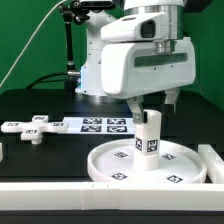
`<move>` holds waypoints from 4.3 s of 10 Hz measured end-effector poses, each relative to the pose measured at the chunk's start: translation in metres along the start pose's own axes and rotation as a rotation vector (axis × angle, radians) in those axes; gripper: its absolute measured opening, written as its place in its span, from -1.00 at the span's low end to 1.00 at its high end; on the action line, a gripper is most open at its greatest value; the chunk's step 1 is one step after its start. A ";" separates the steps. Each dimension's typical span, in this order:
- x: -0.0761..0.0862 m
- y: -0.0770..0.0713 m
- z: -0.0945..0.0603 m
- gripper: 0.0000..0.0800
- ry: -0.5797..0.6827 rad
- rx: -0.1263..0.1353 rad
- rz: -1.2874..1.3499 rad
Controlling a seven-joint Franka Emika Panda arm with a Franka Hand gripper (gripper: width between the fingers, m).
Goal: Assemble round table
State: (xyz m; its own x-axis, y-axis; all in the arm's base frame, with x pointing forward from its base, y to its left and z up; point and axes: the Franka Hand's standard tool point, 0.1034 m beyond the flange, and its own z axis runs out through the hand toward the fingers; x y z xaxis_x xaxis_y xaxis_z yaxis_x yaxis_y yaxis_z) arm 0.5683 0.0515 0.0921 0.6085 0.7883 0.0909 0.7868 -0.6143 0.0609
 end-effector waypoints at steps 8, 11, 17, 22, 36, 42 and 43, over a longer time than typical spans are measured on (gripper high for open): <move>-0.010 -0.001 0.011 0.62 -0.082 0.024 -0.607; -0.013 0.002 0.010 0.30 -0.081 0.022 -0.628; -0.013 0.004 0.010 0.03 -0.081 0.020 -0.588; -0.004 0.001 0.010 0.03 -0.072 0.013 0.137; -0.014 0.008 0.011 0.03 -0.044 0.034 1.251; -0.018 0.007 0.013 0.03 -0.059 0.083 1.883; -0.018 0.006 0.013 0.03 -0.059 0.093 1.965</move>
Offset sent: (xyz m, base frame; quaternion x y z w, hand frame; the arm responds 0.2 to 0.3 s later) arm -0.0102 0.0013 -0.0070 0.0088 -0.0255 -0.2456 0.9690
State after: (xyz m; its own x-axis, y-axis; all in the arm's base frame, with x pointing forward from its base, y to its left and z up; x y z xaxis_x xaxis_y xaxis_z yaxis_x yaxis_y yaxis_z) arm 0.5640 0.0342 0.0782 0.4992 -0.8635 -0.0713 -0.8644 -0.4907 -0.1092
